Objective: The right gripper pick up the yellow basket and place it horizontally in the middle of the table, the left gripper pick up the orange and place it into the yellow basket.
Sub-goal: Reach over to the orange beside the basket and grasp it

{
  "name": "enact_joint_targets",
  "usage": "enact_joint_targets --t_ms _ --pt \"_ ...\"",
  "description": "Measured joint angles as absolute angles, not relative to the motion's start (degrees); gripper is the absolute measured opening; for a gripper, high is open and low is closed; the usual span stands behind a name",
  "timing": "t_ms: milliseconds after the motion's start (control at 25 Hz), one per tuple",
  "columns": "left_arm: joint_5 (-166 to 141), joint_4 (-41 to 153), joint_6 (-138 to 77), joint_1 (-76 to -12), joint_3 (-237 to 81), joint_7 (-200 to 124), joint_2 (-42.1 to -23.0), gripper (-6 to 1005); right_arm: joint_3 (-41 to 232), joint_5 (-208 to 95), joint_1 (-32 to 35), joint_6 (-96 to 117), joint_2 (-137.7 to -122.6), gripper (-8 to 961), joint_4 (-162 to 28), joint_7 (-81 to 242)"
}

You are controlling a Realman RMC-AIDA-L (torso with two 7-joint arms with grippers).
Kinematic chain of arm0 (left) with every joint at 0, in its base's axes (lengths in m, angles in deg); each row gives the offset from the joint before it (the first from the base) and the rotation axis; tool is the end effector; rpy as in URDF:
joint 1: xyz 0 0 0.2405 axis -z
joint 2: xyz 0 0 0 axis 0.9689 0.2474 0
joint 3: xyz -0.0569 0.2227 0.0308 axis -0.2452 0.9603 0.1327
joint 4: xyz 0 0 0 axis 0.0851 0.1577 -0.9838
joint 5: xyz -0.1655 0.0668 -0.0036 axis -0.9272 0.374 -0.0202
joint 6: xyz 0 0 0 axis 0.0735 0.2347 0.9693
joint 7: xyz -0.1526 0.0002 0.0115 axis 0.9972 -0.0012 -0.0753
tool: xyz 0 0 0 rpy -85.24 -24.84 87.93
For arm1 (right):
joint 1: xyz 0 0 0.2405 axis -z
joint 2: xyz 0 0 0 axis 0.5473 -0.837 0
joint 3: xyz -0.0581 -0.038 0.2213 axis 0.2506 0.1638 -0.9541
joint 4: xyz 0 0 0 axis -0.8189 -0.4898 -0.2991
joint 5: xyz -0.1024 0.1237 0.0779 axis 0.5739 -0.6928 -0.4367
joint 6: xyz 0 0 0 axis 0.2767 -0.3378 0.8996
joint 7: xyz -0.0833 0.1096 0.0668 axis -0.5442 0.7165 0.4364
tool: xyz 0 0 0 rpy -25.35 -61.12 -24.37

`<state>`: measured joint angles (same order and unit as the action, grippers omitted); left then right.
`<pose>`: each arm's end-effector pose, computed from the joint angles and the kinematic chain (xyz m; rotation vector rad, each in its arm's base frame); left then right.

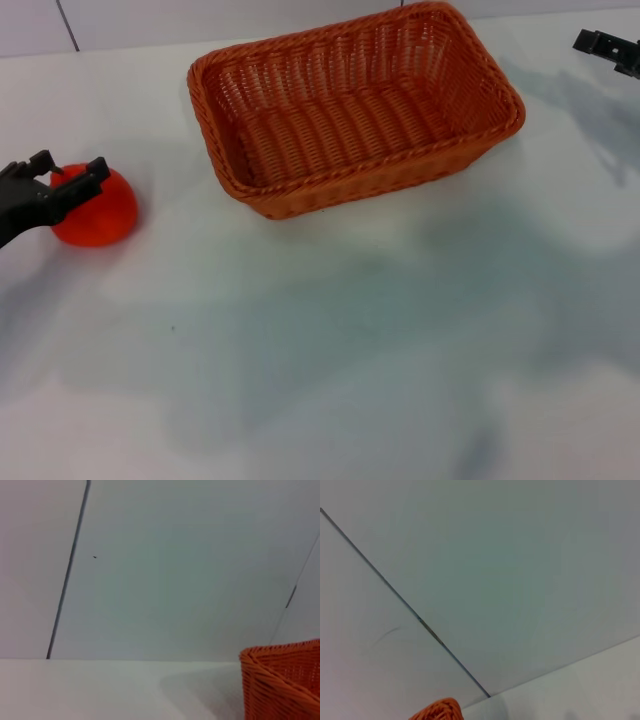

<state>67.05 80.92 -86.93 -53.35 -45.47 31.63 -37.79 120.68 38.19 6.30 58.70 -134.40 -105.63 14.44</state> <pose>-0.2957 0.3098 0.0136 -2.0512 -0.9492 -0.7386 0.3027 0.3558 0.0850 -1.4549 -1.7988 -1.0197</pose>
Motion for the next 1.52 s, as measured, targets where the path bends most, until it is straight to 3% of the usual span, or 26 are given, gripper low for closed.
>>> enact_joint_targets --t_ms 560,1000,1080,1320,1520 --pt "67.37 80.49 -82.53 -53.62 -44.26 30.24 -38.52 907 120.98 38.27 6.12 59.06 -134.14 944 -105.11 14.44" --pt "67.25 79.7 -82.99 -53.33 -44.25 32.62 -39.09 852 120.9 38.13 6.11 59.49 -134.05 944 -105.11 14.53" --pt "67.06 79.72 -83.23 -53.3 -44.55 32.7 -39.2 675 120.77 38.13 6.11 59.49 -134.05 944 -105.11 14.54" --pt "67.21 79.87 -85.08 -53.07 -44.71 32.32 -39.25 463 120.62 38.04 6.11 59.47 -134.04 944 -104.52 14.47" --pt "67.08 80.12 -84.82 -53.09 -44.94 31.96 -39.31 435 120.53 37.93 6.16 59.55 -134.05 944 -104.31 14.46"
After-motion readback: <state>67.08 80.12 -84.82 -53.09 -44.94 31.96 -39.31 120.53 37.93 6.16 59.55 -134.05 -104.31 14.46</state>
